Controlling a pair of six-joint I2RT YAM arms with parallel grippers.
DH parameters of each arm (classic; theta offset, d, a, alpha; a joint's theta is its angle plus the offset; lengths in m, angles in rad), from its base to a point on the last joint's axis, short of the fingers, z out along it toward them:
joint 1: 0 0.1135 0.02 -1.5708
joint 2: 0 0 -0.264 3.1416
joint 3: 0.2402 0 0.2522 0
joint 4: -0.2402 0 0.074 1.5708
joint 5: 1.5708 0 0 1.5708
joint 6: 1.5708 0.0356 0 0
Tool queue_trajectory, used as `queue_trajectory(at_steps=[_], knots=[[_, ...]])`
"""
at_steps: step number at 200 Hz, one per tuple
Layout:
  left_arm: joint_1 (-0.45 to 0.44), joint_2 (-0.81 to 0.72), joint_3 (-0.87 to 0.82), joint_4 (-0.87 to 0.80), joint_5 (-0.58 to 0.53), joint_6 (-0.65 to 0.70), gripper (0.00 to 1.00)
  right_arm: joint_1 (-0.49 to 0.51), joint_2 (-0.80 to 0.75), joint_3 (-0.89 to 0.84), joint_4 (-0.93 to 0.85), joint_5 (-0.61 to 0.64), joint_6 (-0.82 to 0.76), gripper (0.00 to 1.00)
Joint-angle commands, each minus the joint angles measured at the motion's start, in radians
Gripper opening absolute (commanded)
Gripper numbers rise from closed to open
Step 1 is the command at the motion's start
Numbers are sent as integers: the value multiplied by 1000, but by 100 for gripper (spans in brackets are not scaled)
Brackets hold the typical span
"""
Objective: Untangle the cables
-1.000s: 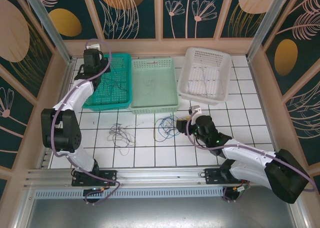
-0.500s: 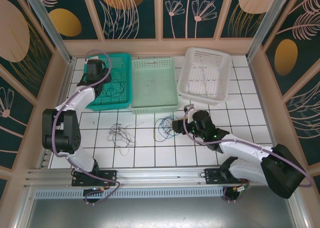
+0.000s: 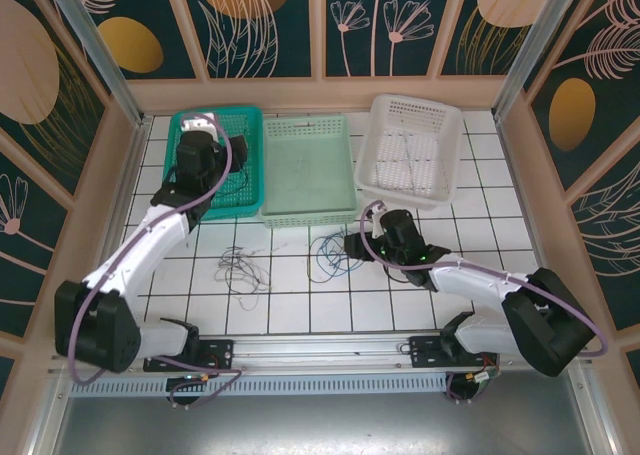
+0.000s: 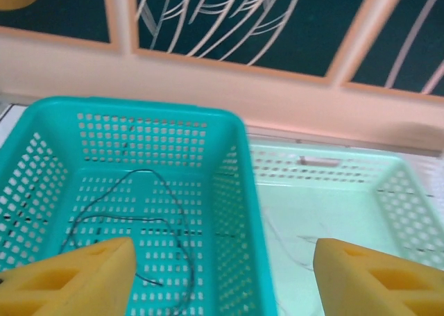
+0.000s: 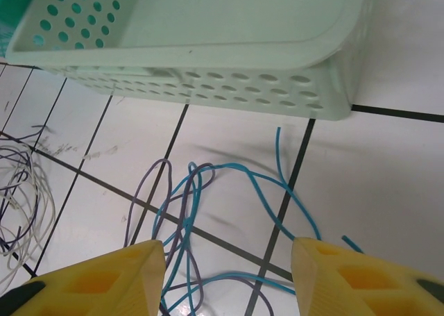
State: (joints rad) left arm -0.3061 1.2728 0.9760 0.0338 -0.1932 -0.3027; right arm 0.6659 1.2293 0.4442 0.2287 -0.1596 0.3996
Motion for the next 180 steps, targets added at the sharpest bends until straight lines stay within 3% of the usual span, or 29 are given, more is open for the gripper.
queue_trajectory(at_steps=[1,41,84,180], knots=[[-50,-91,-83,55,38,-28,69,-12,-52,21,-34,2,-19,52],[-190,-155,-174,85,88,-96,68,-25,-16,77,-176,72,-161,50],[-317,-150,-225,123,100,-166,68,-34,16,81,-160,83,-197,47],[-428,-135,-251,196,104,-229,67,-51,169,202,-210,118,-229,48]])
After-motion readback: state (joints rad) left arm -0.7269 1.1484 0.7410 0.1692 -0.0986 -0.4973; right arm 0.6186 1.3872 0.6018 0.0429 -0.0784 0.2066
